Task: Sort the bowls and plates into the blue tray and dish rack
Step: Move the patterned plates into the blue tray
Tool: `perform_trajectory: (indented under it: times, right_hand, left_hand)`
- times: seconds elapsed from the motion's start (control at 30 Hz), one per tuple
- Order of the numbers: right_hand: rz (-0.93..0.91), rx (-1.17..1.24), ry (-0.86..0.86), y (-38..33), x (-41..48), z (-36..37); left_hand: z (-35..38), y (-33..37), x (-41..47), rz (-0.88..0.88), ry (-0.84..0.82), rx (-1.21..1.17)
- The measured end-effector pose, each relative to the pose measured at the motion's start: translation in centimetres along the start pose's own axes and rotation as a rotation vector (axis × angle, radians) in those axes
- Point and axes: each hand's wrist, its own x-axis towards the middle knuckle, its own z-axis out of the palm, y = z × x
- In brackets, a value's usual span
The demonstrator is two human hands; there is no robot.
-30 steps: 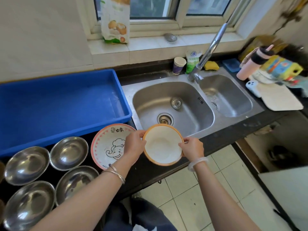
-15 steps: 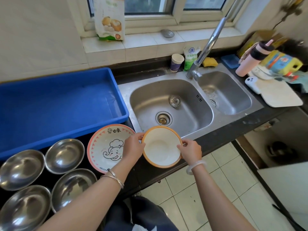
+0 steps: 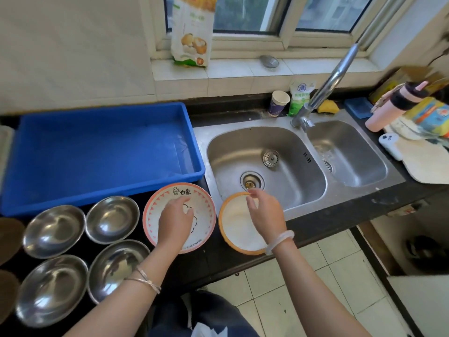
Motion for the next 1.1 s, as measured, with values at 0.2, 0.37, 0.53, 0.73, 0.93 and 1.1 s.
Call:
perform_trajectory:
  times: [0.2, 0.37, 0.53, 0.73, 0.93, 1.1]
  right_hand:
    - [-0.174, -0.206, -0.360, -5.4, 3.3, 4.7]
    - [-0.177, -0.384, -0.524, -6.5, 6.2, 6.8]
    - [-0.177, -0.350, -0.602, -6.7, 7.8, 8.0]
    - [-0.218, -0.254, -0.610, -6.8, 8.5, 7.0]
    - [-0.202, -0.056, -0.591, -9.4, 9.8, 4.6]
    - [-0.175, 0.125, -0.549, -14.3, 11.5, 4.1]
  left_hand:
    - [-3.3, -3.1, -0.4, -0.186, 0.086, 0.078]
    - [-3.4, -3.9, -0.4, -0.277, 0.040, 0.018]
    - [-3.2, -4.3, 0.3, -0.331, 0.113, -0.018]
    - [-4.1, -4.9, 0.5, -0.358, 0.185, -0.110]
    - [-8.2, -4.2, 1.3, -0.304, 0.294, -0.262]
    - [-12.5, -4.3, 2.7, -0.331, 0.376, -0.447]
